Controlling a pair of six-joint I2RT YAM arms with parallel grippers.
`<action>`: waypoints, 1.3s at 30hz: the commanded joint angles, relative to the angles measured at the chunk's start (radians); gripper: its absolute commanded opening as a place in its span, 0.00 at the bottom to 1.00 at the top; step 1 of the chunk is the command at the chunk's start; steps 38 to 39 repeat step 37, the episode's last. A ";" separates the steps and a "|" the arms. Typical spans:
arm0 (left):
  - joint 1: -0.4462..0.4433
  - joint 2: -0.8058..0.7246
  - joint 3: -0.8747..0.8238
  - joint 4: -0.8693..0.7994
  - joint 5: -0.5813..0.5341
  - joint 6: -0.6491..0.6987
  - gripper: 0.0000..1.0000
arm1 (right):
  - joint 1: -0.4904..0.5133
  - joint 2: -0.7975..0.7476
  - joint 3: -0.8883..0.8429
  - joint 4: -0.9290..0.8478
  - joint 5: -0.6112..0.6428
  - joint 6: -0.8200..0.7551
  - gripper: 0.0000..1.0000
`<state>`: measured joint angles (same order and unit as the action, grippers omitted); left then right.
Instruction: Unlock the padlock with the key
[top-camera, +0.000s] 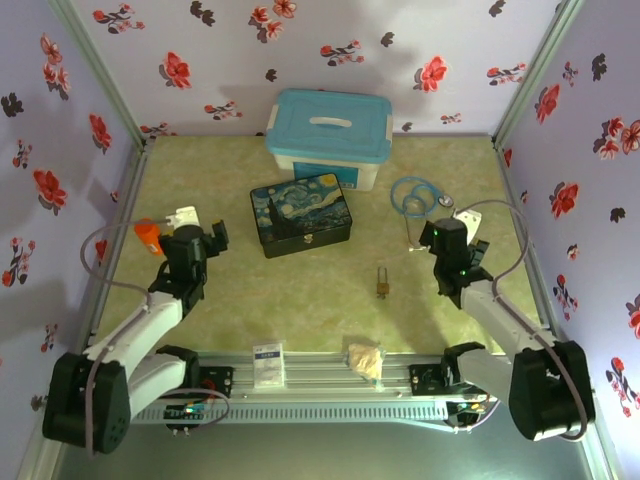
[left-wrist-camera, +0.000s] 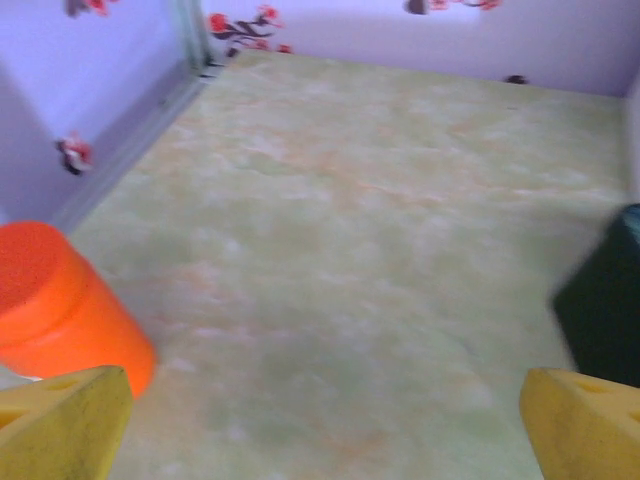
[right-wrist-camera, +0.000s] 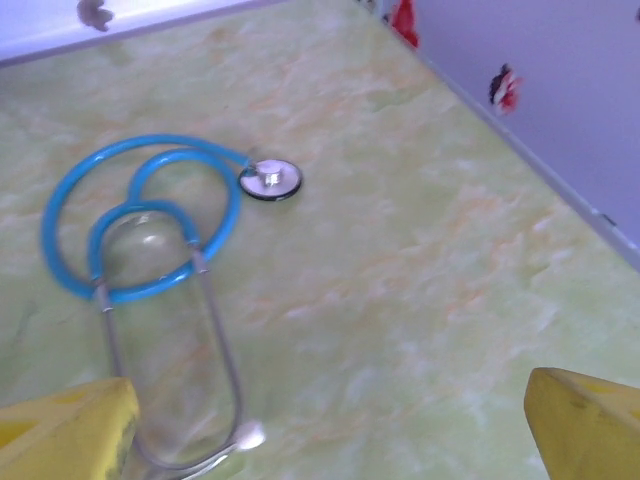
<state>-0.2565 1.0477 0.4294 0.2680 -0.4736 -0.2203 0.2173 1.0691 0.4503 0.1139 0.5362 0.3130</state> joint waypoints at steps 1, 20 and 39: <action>0.047 0.125 -0.026 0.273 -0.056 0.172 1.00 | -0.052 0.068 -0.144 0.485 0.058 -0.140 0.99; 0.230 0.486 -0.043 0.614 0.196 0.161 1.00 | -0.185 0.486 -0.080 0.795 -0.208 -0.191 0.99; 0.224 0.502 -0.053 0.665 0.176 0.168 1.00 | -0.194 0.488 -0.070 0.787 -0.282 -0.208 0.99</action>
